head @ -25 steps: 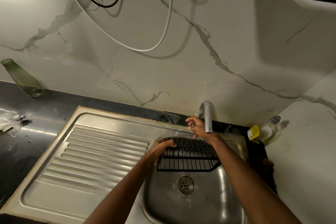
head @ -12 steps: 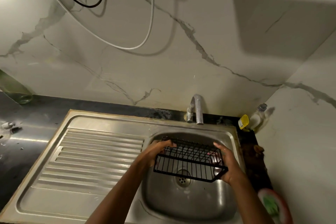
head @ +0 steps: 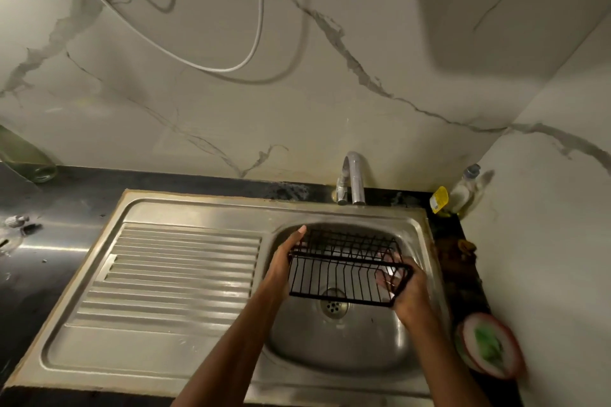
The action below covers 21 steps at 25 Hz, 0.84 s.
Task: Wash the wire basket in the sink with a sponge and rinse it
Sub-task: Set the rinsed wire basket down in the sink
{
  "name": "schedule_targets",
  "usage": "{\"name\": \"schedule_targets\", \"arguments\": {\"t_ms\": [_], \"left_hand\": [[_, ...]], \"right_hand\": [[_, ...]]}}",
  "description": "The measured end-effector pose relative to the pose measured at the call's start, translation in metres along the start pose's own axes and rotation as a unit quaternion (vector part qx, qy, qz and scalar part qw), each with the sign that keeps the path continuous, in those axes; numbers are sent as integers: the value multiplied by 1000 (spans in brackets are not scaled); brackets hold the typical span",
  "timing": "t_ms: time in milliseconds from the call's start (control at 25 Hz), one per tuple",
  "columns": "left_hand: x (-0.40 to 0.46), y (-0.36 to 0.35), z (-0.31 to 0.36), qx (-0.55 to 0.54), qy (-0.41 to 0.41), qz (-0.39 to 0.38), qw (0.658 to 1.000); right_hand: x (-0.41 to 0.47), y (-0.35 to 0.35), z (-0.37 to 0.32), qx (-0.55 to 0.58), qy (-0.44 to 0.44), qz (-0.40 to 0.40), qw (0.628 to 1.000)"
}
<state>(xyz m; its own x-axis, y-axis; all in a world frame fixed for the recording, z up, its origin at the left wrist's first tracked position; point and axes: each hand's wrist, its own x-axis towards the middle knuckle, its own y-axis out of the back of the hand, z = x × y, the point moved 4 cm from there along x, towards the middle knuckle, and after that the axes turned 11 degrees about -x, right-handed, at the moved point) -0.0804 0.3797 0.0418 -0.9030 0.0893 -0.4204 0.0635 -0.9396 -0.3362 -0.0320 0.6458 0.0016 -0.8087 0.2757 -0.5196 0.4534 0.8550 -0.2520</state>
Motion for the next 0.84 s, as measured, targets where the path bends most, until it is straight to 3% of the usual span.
{"name": "schedule_targets", "arguments": {"t_ms": [80, 240, 360, 440, 520, 600, 680, 720, 840], "left_hand": [[-4, 2, -1, -11, 12, -2, 1000], [-16, 7, -9, 0, -22, -21, 1000], [-5, 6, -41, -11, 101, 19, 995], [8, 14, -44, 12, 68, 12, 998], [0, 12, -36, 21, 15, 11, 1000], [-15, 3, -49, 2, 70, 43, 997], [-26, -7, -57, -18, 138, 55, 989], [-31, -9, -57, -24, 163, 62, 984], [-37, -5, -28, -35, 140, 48, 988]], "right_hand": [[1, -2, -12, -12, -13, 12, 1000], [-9, 11, -18, 68, 88, -15, 994], [0, 22, 23, -14, -27, 64, 997], [8, 20, 26, -5, -51, 30, 998], [0, 35, 12, -8, 40, 47, 998], [-4, 31, 19, 74, -10, 7, 997], [-5, 37, 34, -28, -62, 80, 995], [-4, 42, 30, -54, -55, 103, 992], [-25, 27, -17, -41, 82, 30, 995]]}}
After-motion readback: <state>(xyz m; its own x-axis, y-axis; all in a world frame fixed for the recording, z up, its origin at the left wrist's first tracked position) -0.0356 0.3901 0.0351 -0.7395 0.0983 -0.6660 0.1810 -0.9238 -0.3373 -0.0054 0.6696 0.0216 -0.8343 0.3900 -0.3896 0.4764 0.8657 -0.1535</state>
